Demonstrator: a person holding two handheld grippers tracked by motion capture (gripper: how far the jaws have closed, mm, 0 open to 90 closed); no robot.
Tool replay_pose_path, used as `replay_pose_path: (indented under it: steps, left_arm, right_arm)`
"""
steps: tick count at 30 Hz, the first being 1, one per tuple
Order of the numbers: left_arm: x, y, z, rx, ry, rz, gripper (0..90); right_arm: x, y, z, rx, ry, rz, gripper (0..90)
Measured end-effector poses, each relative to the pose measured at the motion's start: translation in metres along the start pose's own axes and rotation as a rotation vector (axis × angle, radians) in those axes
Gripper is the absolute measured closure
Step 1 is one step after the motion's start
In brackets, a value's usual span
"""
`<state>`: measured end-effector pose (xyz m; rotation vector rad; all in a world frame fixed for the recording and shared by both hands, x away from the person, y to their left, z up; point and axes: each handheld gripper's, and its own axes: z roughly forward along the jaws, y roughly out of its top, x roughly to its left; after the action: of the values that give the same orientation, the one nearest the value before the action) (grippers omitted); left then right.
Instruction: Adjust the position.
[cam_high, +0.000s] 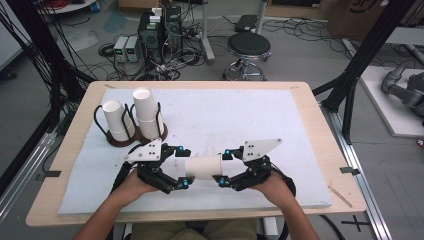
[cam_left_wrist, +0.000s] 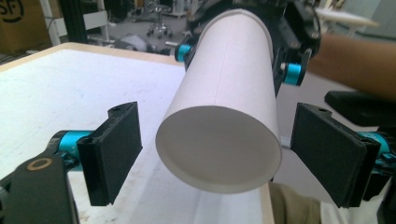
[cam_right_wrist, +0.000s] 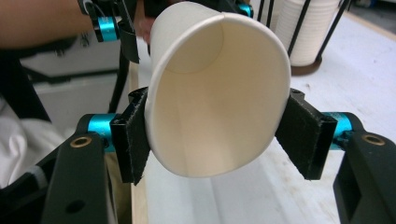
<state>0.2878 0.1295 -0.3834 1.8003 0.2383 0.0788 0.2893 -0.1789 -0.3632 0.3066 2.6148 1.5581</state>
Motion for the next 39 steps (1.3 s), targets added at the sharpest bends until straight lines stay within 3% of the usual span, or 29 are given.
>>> replay_pose_path:
  steps: [12, 13, 15, 17, 27, 39]
  left_arm:
    - [-0.002, 0.011, 0.01, 0.133, -0.011, 0.071, 16.7]
    - [-0.001, 0.013, 0.011, 0.156, -0.014, 0.082, 16.9]
    - [0.0, 0.016, 0.014, 0.2, -0.02, 0.093, 17.2]
    - [0.001, 0.018, 0.017, 0.244, -0.019, 0.103, 17.7]
    - [0.001, 0.018, 0.027, 0.345, -0.038, 0.12, 18.7]
    - [0.0, 0.011, 0.043, 0.421, -0.057, 0.121, 21.9]
  right_arm:
    - [-0.003, 0.041, 0.003, 0.28, 0.0, -0.105, 32.4]
    - [-0.001, 0.047, 0.006, 0.323, -0.001, -0.127, 32.4]
    - [-0.001, 0.05, 0.008, 0.341, 0.003, -0.136, 32.3]
    - [0.001, 0.056, 0.014, 0.398, 0.002, -0.156, 32.2]
    - [0.0, 0.058, 0.028, 0.485, 0.005, -0.184, 31.8]
    - [0.004, 0.062, 0.038, 0.591, 0.009, -0.198, 31.2]
